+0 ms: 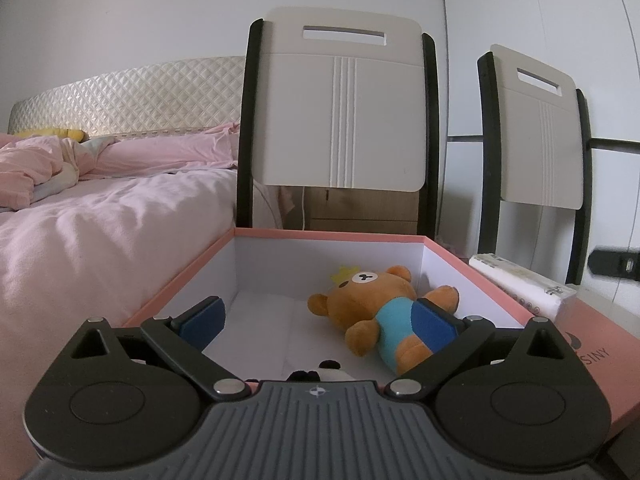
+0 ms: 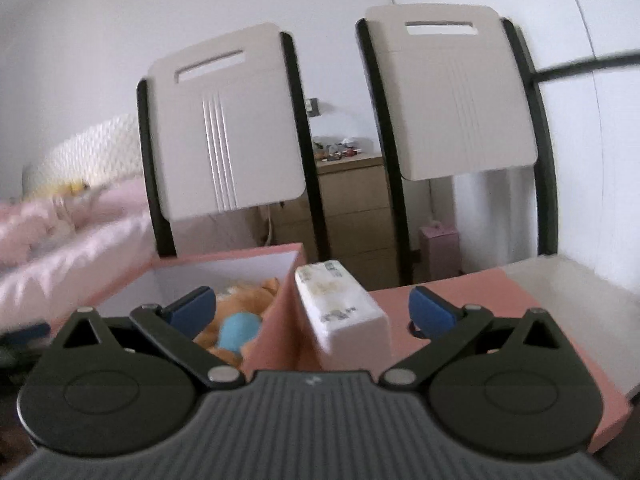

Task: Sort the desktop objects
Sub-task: 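Withdraw the right tool and approach the white tissue pack, then grasp the white tissue pack with the right tool, then carry the tissue pack into the pink box and open the right tool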

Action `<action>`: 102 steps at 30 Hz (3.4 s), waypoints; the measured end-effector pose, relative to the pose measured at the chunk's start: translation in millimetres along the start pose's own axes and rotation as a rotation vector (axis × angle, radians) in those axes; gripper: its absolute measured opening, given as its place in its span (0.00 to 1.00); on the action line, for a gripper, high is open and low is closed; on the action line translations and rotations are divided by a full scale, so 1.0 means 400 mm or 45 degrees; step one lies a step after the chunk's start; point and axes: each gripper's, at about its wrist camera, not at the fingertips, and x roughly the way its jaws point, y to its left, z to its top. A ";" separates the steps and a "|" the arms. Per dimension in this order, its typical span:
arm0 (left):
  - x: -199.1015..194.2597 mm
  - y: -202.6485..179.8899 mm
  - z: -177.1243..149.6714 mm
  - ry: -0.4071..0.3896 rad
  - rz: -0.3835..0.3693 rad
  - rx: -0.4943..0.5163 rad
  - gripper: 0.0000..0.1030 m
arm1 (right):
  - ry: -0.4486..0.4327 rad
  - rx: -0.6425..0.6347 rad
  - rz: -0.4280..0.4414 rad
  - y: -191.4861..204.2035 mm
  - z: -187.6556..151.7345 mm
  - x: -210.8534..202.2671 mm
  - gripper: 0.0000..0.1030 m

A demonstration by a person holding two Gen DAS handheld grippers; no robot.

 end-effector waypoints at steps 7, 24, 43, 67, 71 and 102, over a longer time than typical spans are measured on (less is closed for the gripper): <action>-0.001 -0.001 -0.001 -0.001 -0.002 0.002 0.97 | -0.023 -0.131 -0.001 0.027 -0.014 -0.005 1.00; -0.002 -0.004 -0.001 0.000 -0.003 0.007 0.97 | -0.068 0.027 0.059 -0.007 -0.007 -0.012 1.00; 0.000 -0.004 0.001 -0.002 -0.006 -0.002 0.97 | 0.007 0.120 0.157 -0.078 0.101 0.030 1.00; 0.005 -0.008 -0.006 -0.004 0.010 0.013 0.98 | 0.290 0.124 0.303 -0.171 0.029 0.280 0.83; 0.003 -0.008 -0.006 -0.003 0.002 0.014 0.97 | 0.333 0.097 0.278 -0.163 0.011 0.297 0.69; 0.002 0.009 0.003 -0.027 0.034 0.008 0.98 | 0.139 0.163 0.318 -0.029 0.186 0.278 0.54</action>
